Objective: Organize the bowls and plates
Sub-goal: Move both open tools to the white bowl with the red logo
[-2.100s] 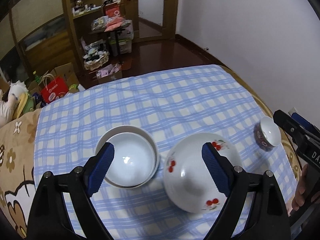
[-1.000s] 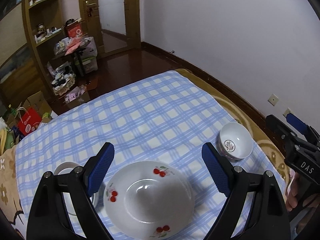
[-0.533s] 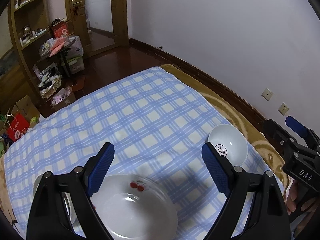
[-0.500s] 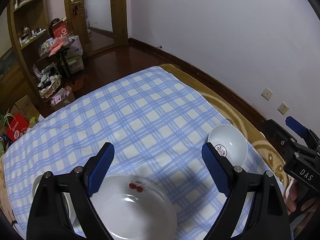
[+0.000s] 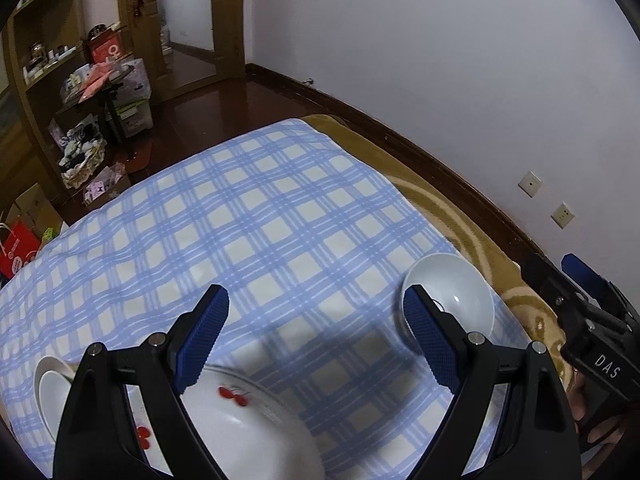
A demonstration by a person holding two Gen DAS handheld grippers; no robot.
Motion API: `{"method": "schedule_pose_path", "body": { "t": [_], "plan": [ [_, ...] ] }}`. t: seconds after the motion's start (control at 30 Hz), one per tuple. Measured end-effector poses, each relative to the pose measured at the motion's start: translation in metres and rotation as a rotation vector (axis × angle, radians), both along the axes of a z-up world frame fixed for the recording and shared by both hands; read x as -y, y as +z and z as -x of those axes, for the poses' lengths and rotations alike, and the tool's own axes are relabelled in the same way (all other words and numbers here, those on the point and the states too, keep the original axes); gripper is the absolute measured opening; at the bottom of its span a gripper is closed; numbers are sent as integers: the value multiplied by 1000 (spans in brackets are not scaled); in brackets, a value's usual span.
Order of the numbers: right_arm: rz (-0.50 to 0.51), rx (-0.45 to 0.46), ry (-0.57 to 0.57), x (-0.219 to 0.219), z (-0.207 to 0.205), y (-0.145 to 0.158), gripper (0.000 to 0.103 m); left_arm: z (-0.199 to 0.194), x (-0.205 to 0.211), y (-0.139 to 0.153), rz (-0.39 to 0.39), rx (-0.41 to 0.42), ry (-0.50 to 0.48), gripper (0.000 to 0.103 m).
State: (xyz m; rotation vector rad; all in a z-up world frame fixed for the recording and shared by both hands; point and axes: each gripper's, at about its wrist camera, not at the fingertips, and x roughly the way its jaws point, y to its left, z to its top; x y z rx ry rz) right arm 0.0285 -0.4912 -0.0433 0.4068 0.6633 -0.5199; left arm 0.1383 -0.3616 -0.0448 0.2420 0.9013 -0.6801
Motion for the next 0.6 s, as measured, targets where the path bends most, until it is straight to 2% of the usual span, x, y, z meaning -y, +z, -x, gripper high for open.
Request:
{"method": "schedule_pose_path", "body": {
  "t": [0.27,0.6],
  "plan": [
    [12,-64,-34,11,3,-13,103,5,29,-16,-4,-35,-48,88],
    [-65,-83,-81,35,7,-37,103,1,53,-38,-47,-78,-83,88]
  ]
}}
